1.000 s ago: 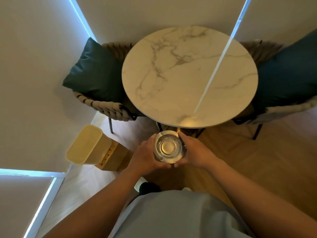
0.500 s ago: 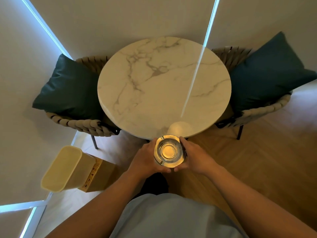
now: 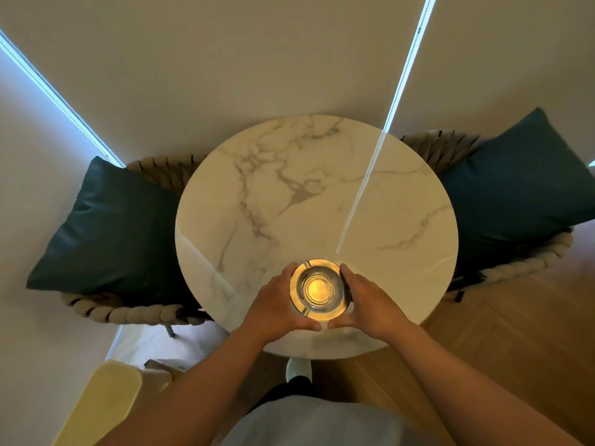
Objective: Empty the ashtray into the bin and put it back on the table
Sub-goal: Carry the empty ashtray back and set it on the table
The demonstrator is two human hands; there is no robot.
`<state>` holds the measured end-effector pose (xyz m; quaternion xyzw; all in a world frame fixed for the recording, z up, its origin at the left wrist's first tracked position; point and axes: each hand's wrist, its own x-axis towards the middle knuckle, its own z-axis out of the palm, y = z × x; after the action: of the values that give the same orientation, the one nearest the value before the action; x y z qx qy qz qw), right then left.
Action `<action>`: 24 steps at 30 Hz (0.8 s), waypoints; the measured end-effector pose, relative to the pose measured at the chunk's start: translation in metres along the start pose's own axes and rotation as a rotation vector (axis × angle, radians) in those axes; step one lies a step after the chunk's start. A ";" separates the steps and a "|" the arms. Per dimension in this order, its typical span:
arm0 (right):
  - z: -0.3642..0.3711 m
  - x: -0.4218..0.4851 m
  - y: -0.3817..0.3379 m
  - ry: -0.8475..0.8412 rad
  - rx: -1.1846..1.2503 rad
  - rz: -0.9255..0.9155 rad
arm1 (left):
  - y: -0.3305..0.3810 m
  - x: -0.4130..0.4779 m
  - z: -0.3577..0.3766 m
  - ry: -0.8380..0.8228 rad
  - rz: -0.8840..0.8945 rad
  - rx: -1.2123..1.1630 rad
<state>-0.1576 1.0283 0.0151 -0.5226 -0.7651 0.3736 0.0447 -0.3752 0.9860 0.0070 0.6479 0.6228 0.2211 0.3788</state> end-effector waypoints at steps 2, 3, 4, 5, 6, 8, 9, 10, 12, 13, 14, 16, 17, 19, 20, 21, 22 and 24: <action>-0.006 0.026 -0.004 0.023 0.016 0.002 | -0.010 0.026 -0.014 -0.019 -0.004 0.005; -0.009 0.038 -0.005 0.027 0.013 0.007 | -0.015 0.038 -0.020 -0.031 -0.007 0.012; -0.011 0.049 -0.006 0.026 0.007 0.017 | -0.019 0.050 -0.026 -0.043 -0.011 0.019; -0.013 0.061 -0.006 0.025 0.001 0.028 | -0.023 0.061 -0.030 -0.054 -0.015 0.028; -0.016 0.072 -0.006 0.026 -0.002 0.039 | -0.027 0.072 -0.034 -0.065 -0.019 0.038; -0.020 0.093 -0.004 0.034 -0.004 0.051 | -0.034 0.095 -0.039 -0.075 -0.030 0.056; -0.022 0.103 -0.002 0.038 -0.003 0.055 | -0.036 0.107 -0.041 -0.073 -0.034 0.064; -0.025 0.113 0.000 0.040 -0.004 0.059 | -0.039 0.118 -0.043 -0.069 -0.035 0.072; -0.030 0.133 0.006 0.044 -0.012 0.059 | -0.041 0.139 -0.043 -0.054 -0.037 0.088; -0.033 0.143 0.010 0.044 -0.015 0.060 | -0.043 0.150 -0.043 -0.047 -0.045 0.094; -0.036 0.151 0.013 0.045 -0.015 0.063 | -0.044 0.159 -0.042 -0.041 -0.054 0.106; -0.039 0.170 0.021 0.040 -0.020 0.074 | -0.048 0.178 -0.038 -0.035 -0.079 0.136; -0.040 0.178 0.025 0.034 -0.023 0.081 | -0.051 0.187 -0.035 -0.036 -0.092 0.148; -0.041 0.194 0.032 0.019 -0.032 0.088 | -0.056 0.200 -0.030 -0.038 -0.110 0.180; -0.040 0.201 0.035 0.012 -0.039 0.086 | -0.060 0.205 -0.027 -0.039 -0.119 0.199; -0.038 0.207 0.039 0.007 -0.052 0.084 | -0.063 0.210 -0.025 -0.036 -0.128 0.217; -0.036 0.212 0.041 0.002 -0.069 0.083 | -0.066 0.214 -0.023 -0.033 -0.134 0.237; -0.033 0.220 0.045 0.002 -0.104 0.084 | -0.071 0.222 -0.020 -0.029 -0.142 0.281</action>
<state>-0.2070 1.2367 -0.0605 -0.5563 -0.7608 0.3342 0.0023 -0.4077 1.2019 -0.0755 0.6519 0.6863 0.0953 0.3081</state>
